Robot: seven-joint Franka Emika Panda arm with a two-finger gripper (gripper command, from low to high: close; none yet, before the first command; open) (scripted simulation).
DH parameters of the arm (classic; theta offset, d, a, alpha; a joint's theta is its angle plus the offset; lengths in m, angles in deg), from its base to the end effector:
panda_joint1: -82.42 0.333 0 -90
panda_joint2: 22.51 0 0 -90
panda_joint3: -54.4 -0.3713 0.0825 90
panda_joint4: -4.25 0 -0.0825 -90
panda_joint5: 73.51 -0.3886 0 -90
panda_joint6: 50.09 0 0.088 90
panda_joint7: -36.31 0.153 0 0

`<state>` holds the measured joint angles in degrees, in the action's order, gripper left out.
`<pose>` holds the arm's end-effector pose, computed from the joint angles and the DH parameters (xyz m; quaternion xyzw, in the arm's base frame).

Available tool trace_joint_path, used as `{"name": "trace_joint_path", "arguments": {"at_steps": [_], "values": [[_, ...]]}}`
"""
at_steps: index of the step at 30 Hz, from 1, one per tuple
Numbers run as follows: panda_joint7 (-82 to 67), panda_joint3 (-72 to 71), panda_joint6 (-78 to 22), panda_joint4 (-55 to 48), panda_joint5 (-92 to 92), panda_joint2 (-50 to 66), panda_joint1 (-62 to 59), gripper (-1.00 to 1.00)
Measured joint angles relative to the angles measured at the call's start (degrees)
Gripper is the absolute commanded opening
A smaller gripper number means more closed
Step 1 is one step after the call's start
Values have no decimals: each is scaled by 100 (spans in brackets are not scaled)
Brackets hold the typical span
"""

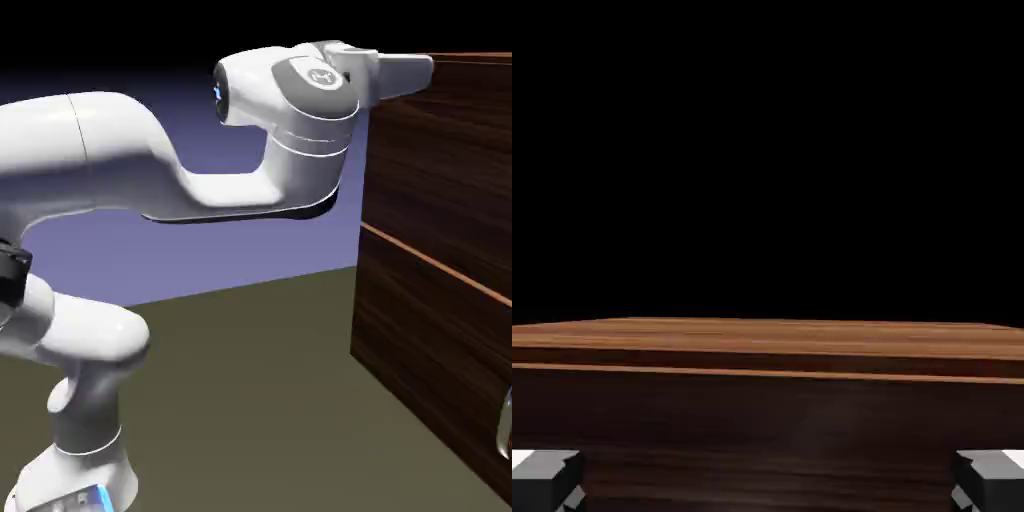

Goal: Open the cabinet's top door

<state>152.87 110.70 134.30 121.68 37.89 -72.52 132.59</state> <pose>0.4121 -0.1766 0.7445 -0.6325 0.2176 -0.6707 0.3205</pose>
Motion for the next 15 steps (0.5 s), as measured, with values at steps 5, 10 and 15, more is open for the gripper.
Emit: {"name": "trace_joint_path", "arguments": {"at_steps": [5, 10, 15], "values": [[829, 630, 116, -487, 1246, -194, 554, 0], [1658, 1259, 232, -975, 2492, -388, 1107, 0], [2487, 1889, 349, -1462, 3738, -582, 1661, 0]]}}
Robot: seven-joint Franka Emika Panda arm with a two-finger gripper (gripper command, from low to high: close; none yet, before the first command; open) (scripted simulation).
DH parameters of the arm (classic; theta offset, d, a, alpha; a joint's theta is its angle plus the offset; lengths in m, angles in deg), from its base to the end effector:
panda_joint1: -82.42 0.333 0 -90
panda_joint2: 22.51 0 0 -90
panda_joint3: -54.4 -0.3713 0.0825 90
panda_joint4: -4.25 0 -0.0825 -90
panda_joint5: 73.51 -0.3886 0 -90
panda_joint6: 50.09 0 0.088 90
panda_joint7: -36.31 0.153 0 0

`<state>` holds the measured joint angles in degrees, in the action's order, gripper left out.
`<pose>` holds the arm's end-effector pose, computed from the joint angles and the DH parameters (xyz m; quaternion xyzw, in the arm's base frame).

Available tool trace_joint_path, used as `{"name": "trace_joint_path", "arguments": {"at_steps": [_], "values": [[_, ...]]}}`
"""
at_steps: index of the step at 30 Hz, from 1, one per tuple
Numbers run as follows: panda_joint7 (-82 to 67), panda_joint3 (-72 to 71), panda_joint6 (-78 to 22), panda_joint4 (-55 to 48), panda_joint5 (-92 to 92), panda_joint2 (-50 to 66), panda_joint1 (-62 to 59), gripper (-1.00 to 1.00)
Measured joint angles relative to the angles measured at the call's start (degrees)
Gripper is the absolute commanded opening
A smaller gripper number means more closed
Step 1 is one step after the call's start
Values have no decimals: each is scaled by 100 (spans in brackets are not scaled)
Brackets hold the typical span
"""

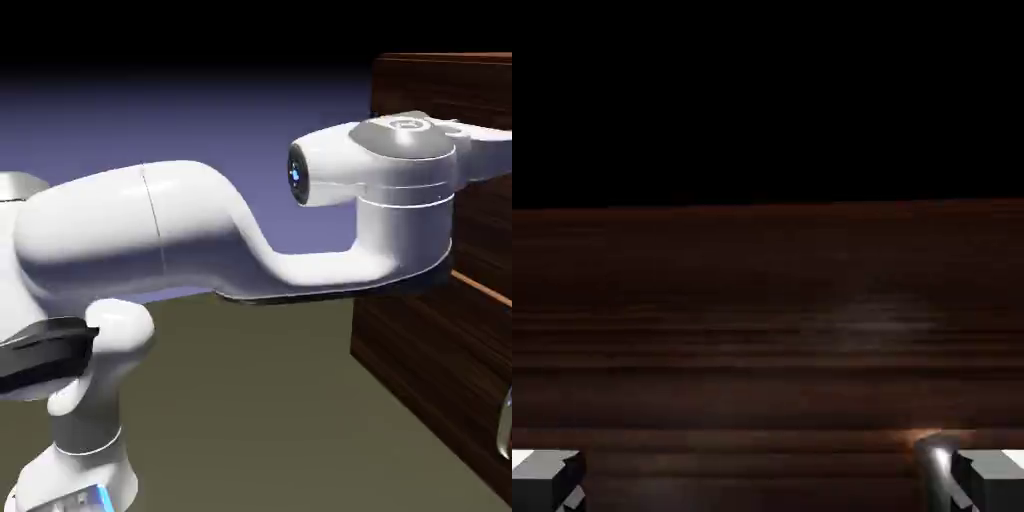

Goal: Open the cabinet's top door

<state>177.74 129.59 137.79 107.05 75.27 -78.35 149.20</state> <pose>0.4816 -0.3007 0.6411 -0.6375 0.2439 -0.6650 0.3032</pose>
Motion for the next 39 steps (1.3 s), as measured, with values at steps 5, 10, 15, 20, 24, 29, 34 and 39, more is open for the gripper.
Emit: {"name": "trace_joint_path", "arguments": {"at_steps": [5, 10, 15, 20, 24, 29, 34, 39], "values": [[829, 630, 116, -488, 1246, -194, 554, 0], [967, 1074, 162, -1124, 1422, -153, 1268, 0], [970, 1311, 181, -1508, 1405, -103, 1700, -100], [1072, 799, -421, -472, 1367, -8, 763, -100], [1176, 345, -904, 358, 1292, 76, -46, -100], [1291, -274, -1458, 1337, 1114, 167, -1084, -100], [1350, -948, -1943, 2234, 831, 204, -2123, -100], [1330, -1685, -2372, 3074, 428, 149, -3161, -100]]}}
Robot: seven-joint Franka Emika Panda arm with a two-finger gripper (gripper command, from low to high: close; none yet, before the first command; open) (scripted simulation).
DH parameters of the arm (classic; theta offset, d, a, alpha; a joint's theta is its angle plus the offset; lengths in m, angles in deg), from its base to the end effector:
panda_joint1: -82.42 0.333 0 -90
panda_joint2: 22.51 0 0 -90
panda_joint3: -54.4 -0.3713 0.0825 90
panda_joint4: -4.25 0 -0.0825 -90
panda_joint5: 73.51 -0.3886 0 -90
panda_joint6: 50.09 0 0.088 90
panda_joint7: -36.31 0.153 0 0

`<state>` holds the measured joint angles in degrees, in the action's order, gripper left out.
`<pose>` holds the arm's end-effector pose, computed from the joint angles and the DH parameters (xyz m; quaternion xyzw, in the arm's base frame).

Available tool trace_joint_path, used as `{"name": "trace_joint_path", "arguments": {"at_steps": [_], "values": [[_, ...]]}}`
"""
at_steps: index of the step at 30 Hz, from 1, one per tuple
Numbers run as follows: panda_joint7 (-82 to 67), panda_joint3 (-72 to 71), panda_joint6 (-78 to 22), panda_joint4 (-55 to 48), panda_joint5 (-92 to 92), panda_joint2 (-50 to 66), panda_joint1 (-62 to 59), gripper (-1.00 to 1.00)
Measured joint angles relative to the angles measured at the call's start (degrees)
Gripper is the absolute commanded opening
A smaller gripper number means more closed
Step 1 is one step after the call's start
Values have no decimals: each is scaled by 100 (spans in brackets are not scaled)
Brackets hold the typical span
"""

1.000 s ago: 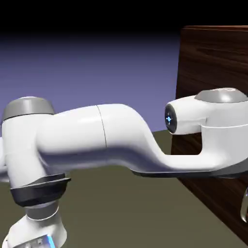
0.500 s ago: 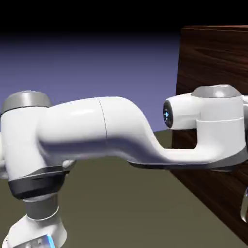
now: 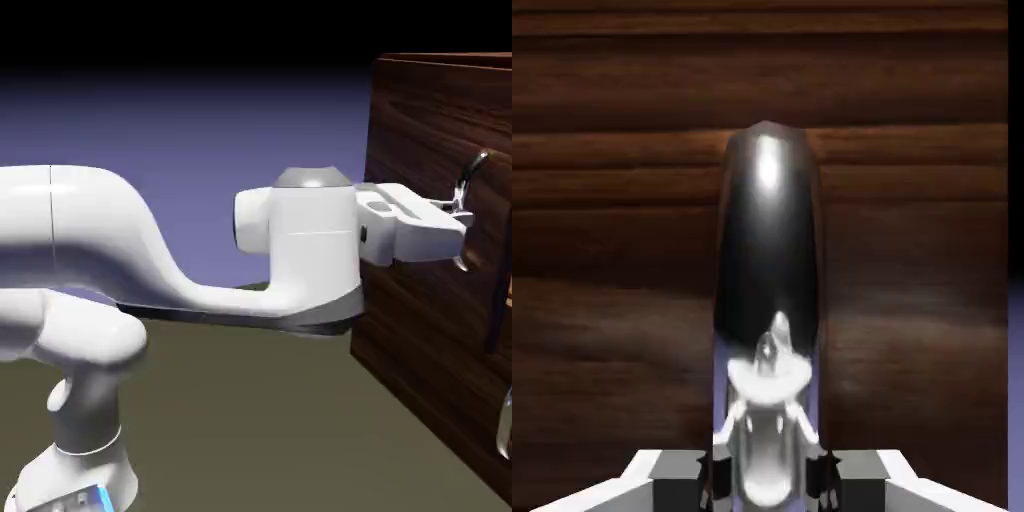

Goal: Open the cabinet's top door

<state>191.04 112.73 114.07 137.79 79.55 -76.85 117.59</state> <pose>0.3743 -0.2639 0.5781 -0.6028 0.3696 -0.6877 0.1644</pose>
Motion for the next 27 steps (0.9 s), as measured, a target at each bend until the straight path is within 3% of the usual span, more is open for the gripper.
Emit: {"name": "trace_joint_path", "arguments": {"at_steps": [17, 27], "values": [[-930, -3112, -1146, 2722, -2855, -1359, -3450, -100], [-2127, -4742, -1761, 3746, -5348, -2766, -4293, -100]]}}
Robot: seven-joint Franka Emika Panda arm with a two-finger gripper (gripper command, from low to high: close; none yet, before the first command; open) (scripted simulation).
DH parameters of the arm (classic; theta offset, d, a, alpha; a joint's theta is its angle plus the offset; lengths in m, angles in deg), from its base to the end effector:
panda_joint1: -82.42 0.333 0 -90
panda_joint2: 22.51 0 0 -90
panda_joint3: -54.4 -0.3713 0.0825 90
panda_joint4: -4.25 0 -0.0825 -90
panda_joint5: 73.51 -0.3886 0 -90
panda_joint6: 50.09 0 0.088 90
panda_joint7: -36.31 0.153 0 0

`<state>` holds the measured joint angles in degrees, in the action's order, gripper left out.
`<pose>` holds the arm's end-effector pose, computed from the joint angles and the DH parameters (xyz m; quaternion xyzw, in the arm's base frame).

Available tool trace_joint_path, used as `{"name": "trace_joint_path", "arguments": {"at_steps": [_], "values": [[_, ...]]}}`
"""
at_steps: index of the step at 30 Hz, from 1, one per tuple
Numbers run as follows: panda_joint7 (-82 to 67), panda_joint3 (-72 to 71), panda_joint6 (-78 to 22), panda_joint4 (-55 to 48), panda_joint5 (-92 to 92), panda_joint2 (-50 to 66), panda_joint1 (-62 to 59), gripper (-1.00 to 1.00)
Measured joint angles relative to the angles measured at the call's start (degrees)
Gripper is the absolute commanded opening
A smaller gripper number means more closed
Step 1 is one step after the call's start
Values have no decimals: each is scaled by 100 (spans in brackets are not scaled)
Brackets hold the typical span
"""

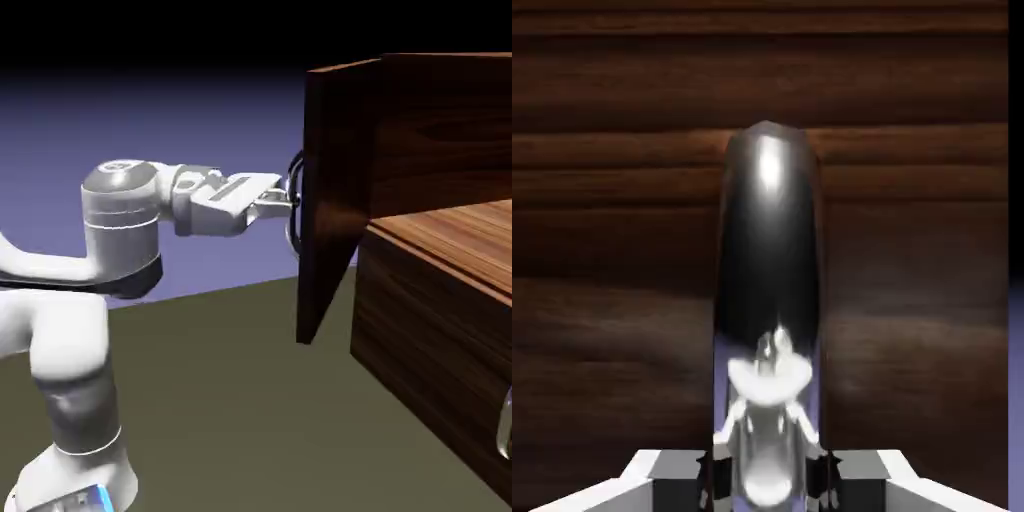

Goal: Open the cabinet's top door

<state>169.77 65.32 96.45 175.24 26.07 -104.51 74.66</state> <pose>0.1962 -0.0860 0.5541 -0.5091 0.4905 -0.7072 0.0126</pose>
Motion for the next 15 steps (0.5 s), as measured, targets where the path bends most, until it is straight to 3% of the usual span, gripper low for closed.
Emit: {"name": "trace_joint_path", "arguments": {"at_steps": [15], "values": [[-1252, -2819, -1985, 452, -3548, -1484, 575, -100]]}}
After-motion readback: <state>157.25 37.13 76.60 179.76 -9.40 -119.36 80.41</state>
